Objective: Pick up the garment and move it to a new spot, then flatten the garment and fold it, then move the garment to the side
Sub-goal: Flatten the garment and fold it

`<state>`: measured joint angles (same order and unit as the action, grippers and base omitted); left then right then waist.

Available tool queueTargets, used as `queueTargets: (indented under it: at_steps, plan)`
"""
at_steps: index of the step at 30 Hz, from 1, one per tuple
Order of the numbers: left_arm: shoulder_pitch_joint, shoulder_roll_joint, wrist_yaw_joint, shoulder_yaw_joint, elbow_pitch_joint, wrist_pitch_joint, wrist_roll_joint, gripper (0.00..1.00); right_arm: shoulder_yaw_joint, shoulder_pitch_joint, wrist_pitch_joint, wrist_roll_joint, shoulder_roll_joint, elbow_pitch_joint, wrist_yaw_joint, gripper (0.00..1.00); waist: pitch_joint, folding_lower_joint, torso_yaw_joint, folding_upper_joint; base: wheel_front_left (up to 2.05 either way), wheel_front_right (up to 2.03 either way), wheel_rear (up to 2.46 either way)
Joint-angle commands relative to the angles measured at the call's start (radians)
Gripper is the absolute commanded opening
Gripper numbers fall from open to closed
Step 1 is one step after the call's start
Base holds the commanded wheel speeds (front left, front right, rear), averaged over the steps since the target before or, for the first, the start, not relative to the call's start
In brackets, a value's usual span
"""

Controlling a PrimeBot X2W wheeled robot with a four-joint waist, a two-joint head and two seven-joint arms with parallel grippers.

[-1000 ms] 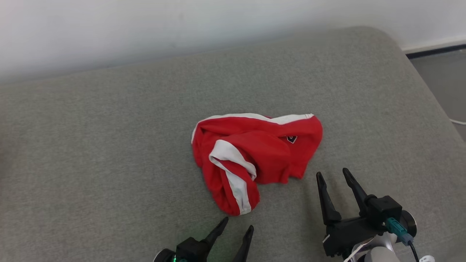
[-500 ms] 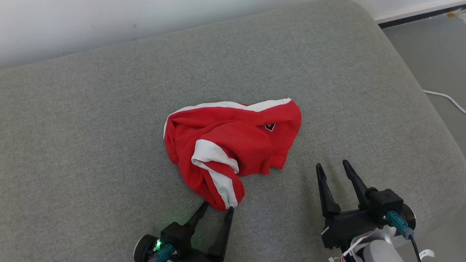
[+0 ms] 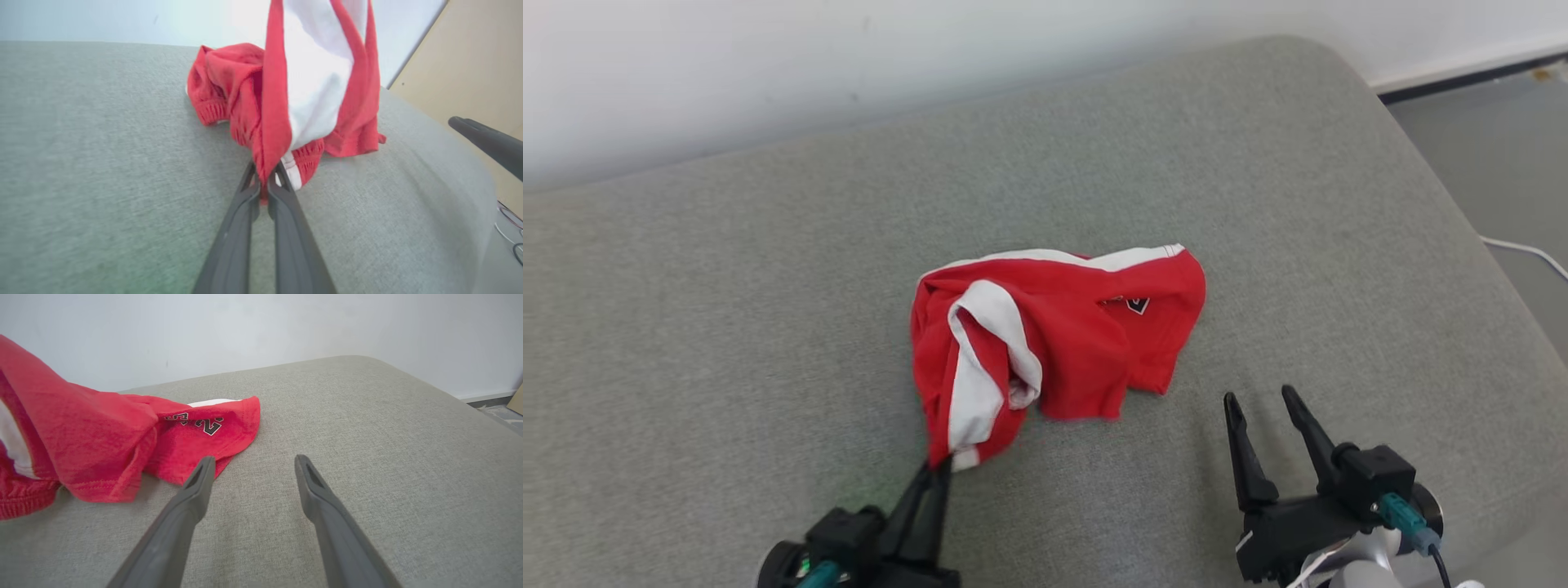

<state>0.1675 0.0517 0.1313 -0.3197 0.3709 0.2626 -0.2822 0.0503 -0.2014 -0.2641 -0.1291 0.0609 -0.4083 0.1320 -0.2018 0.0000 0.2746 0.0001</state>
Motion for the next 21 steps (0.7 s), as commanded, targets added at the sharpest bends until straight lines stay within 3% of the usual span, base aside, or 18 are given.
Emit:
queueTargets:
  at_steps: [1,14,15,18,19,21]
  plan:
    - [-0.026,0.007,-0.001,0.028,-0.015,0.003,0.017,0.0,0.004,0.018,0.0,-0.006,-0.005,-0.005,-0.003,1.0,0.042,0.0,-0.039,-0.0001,0.0,0.0,0.0]
    - [-0.116,0.068,-0.002,0.291,-0.05,0.003,0.13,0.0,0.08,0.064,0.0,-0.033,-0.011,-0.037,-0.003,1.0,0.135,0.0,-0.159,-0.0001,0.0,0.0,0.0]
    - [-0.115,0.068,-0.002,0.304,-0.045,0.003,0.137,0.06,0.086,0.065,0.0,-0.032,-0.011,-0.042,-0.003,1.0,0.137,0.0,-0.161,-0.0001,0.0,0.0,0.0]
    - [-0.106,0.063,-0.008,0.338,-0.03,0.003,0.165,0.58,0.109,0.066,0.0,-0.036,-0.011,-0.047,-0.003,1.0,0.142,0.0,-0.163,-0.0001,0.0,0.0,0.0]
    - [-0.104,0.063,-0.008,0.35,-0.008,0.003,0.171,1.0,0.115,0.068,0.0,-0.036,-0.011,-0.05,-0.003,1.0,0.143,0.0,-0.162,-0.0001,0.0,0.0,0.0]
    - [-0.089,0.056,-0.015,0.365,0.011,0.003,0.185,1.0,0.127,0.07,0.0,-0.04,-0.011,-0.055,-0.003,1.0,0.144,0.0,-0.16,-0.0001,0.0,0.0,0.0]
